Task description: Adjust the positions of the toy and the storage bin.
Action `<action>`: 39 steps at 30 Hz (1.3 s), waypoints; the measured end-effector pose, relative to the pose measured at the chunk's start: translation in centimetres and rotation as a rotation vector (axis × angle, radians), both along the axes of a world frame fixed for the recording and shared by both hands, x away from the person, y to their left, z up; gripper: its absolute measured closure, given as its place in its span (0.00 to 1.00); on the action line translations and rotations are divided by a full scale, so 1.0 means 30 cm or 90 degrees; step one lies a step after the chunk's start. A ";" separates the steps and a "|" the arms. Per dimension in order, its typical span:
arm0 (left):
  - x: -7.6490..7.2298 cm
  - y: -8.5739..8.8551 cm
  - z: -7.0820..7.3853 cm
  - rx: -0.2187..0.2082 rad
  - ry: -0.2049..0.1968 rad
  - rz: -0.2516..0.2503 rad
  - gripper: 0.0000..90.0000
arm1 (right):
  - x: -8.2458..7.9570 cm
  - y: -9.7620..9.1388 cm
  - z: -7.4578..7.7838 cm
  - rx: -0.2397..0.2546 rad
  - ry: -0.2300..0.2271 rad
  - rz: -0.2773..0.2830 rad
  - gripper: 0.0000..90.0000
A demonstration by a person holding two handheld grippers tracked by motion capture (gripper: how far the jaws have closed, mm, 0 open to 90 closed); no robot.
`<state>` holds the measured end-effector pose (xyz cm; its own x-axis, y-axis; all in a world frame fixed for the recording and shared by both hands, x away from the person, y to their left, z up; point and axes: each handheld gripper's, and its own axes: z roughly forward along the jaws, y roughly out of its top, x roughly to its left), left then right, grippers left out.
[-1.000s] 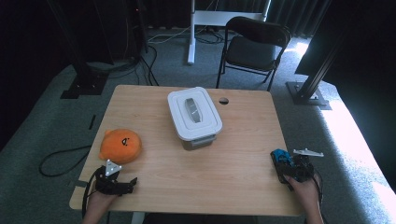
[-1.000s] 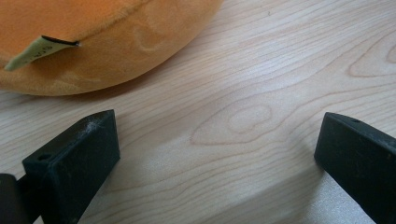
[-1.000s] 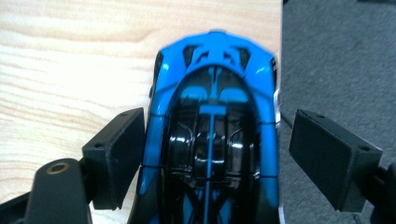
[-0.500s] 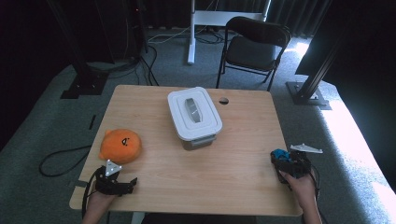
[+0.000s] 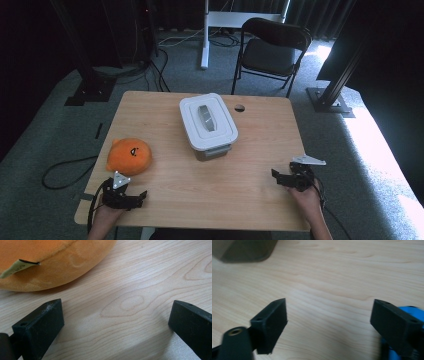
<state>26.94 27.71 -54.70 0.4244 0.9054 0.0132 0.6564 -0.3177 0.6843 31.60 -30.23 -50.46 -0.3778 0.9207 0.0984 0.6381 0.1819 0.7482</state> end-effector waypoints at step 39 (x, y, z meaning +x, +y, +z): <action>-0.007 0.059 0.123 -0.042 -0.067 0.093 0.05 | 0.025 0.148 -0.151 -0.064 0.000 0.052 0.13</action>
